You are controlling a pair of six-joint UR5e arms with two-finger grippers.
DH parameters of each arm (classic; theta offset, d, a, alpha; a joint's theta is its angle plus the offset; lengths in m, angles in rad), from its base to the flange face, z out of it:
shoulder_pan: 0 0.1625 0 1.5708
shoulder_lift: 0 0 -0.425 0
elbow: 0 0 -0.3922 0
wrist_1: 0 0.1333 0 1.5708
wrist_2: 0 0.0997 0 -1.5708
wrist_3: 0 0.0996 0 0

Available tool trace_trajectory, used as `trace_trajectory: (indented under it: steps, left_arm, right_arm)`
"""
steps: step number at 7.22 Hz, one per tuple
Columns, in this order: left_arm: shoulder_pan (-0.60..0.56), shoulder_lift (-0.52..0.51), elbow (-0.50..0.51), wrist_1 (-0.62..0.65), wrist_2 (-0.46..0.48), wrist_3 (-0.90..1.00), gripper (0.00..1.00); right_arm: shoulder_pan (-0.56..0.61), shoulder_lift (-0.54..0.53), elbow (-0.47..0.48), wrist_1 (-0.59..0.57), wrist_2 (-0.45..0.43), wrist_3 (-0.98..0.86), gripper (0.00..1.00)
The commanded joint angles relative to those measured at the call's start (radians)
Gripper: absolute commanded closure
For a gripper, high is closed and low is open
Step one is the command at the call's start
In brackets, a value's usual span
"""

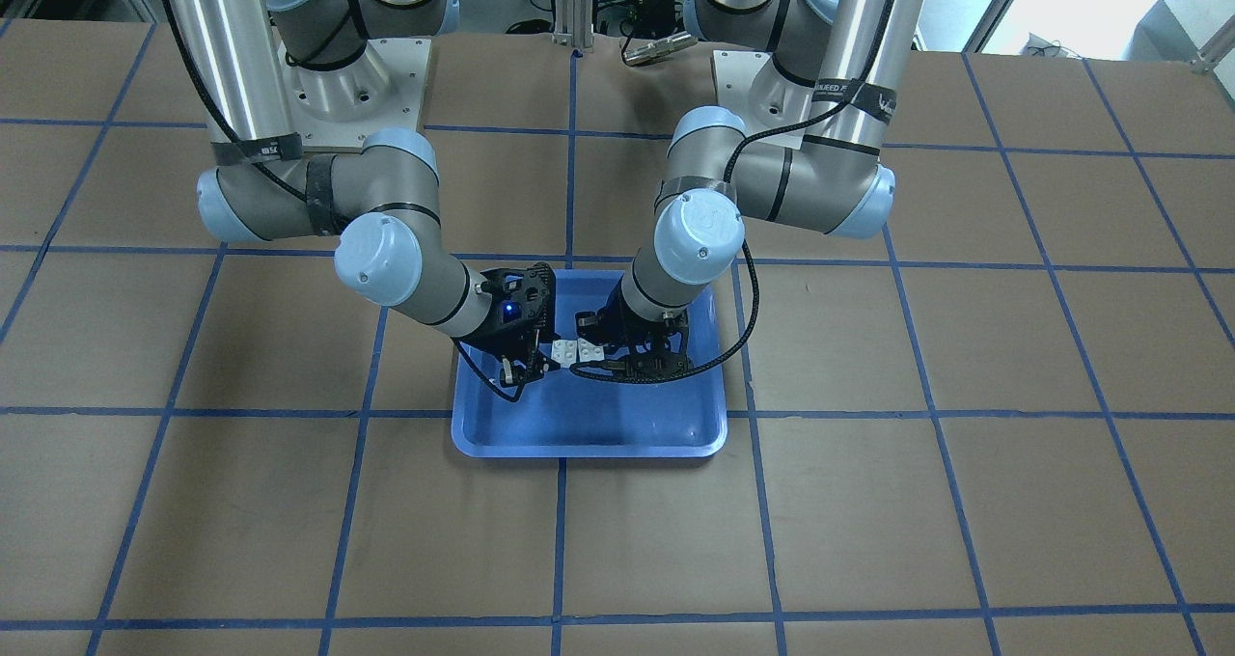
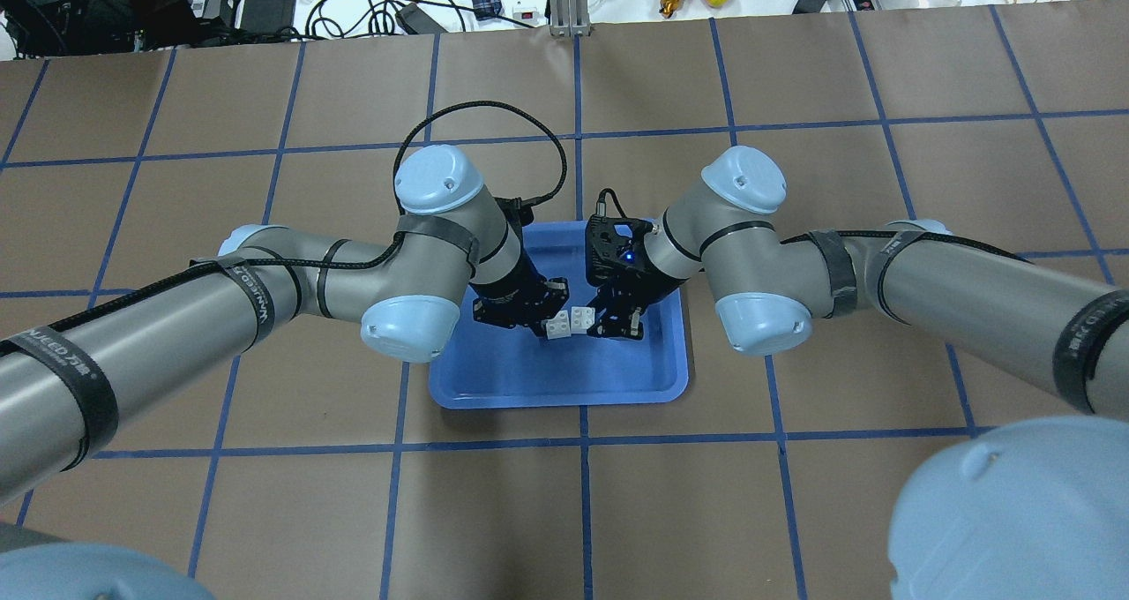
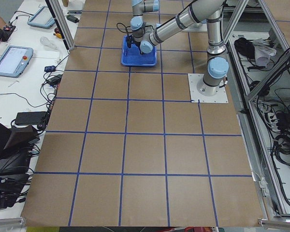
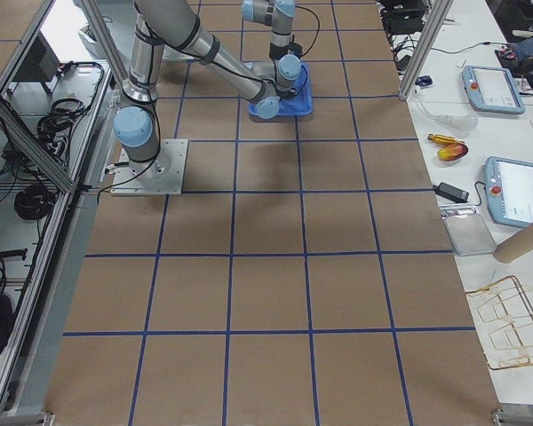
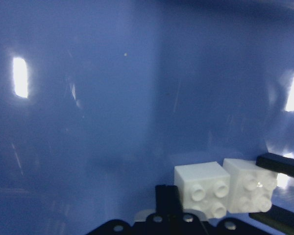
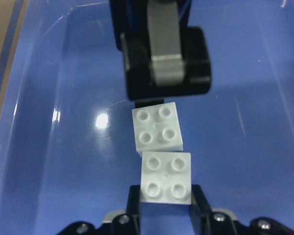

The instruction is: Assemble white blocks and place on blue tray

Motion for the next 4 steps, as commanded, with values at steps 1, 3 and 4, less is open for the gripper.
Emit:
trace_trajectory:
  steps: [1, 3, 4]
  left_arm:
    - [-0.002, 0.000, 0.000, 0.000, 0.000, 0.001, 0.93]
    - [-0.005, 0.000, 0.000, 0.002, 0.000, 0.001, 0.93]
    - [-0.005, 0.000, 0.000, 0.002, 0.000, 0.001, 0.93]
  right_arm:
    - [0.000, 0.000, 0.003, 0.000, -0.001, 0.010, 0.48]
    - [0.006, -0.004, 0.005, 0.003, -0.003, 0.039, 0.38]
    - [0.020, -0.006, 0.005, 0.005, -0.015, 0.059, 0.37]
